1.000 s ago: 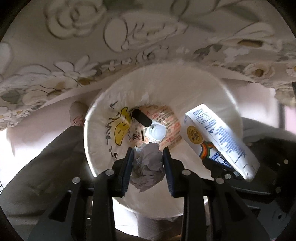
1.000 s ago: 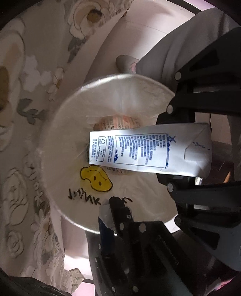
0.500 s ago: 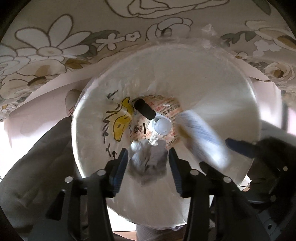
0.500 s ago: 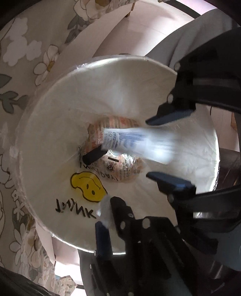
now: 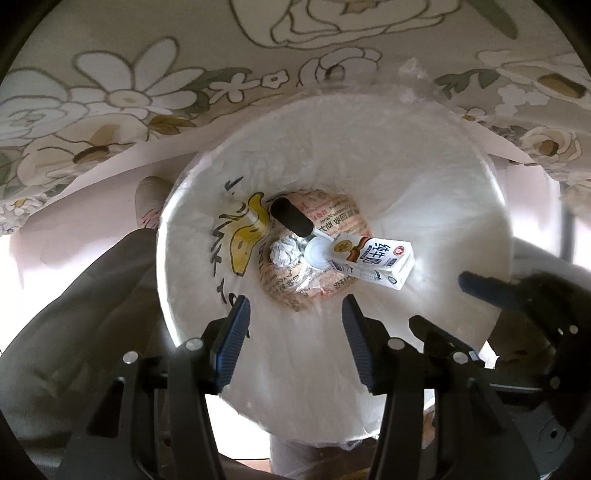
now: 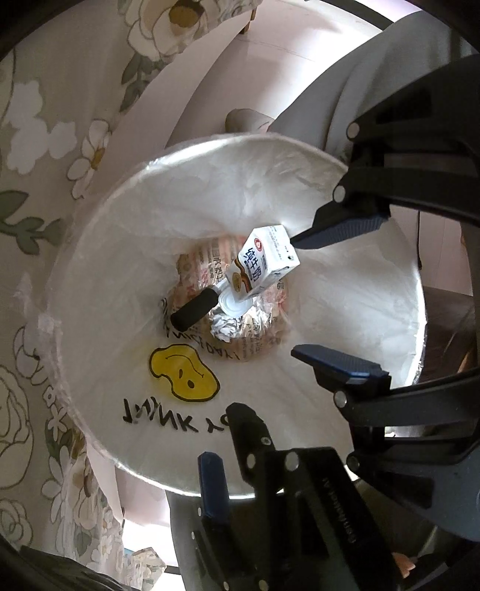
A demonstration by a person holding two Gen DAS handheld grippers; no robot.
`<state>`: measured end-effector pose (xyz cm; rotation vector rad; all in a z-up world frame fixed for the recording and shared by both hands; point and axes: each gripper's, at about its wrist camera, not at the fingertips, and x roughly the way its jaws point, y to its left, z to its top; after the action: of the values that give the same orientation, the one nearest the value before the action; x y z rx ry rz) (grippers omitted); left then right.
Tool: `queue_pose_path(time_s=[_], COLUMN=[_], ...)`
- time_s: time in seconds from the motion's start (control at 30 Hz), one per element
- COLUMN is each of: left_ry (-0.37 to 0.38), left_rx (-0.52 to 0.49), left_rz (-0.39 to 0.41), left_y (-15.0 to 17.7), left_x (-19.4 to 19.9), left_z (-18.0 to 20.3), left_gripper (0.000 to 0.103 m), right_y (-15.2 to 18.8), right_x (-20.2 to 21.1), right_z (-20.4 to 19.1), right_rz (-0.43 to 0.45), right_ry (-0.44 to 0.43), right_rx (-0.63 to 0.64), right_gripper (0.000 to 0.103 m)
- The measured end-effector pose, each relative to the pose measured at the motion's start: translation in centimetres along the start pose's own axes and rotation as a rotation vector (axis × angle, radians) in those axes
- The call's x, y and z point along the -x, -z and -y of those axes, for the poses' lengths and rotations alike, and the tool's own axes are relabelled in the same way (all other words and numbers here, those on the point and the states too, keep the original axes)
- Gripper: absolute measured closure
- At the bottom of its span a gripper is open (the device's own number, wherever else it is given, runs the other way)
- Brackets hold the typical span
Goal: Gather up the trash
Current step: 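Open both tools to drop the foil and milk carton into the bowl, then move both open tools back up toward the blocks on the bed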
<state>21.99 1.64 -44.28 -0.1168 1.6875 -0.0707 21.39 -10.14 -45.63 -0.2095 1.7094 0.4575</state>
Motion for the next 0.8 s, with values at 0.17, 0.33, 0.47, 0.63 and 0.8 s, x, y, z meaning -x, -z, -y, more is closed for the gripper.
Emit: queue_pose_path(time_s=[0.17, 0.33, 0.47, 0.63, 0.8], left_ry=[0.003, -0.021, -0.041, -0.053, -0.071], left_rx=[-0.012, -0.069, -0.12, -0.153, -0.168], left_rz=[0.036, 0.14, 0.231, 0.335, 0.473], left_y=[1.0, 2.1, 3.2, 4.0, 4.1], left_x=[2.6, 7.5, 12.0, 17.7, 24.5], left_z=[0.0, 0.9, 1.9, 2.4, 2.7], left_gripper=[0.049, 0.049, 0.049, 0.047, 0.037], right_y=[0.9, 1.9, 2.9, 4.1, 4.7], right_x=[2.2, 5.8, 9.3, 14.3, 20.4], right_z=[-0.3, -0.7, -1.0, -1.6, -1.6], right_rz=[0.036, 0.1, 0.149, 0.222, 0.325], right_ry=[-0.008, -0.003, -0.007, 0.022, 0.04], right_rx=[0.008, 0.035, 0.057, 0.114, 0.146], right_gripper=[0.048, 0.048, 0.048, 0.048, 0.048])
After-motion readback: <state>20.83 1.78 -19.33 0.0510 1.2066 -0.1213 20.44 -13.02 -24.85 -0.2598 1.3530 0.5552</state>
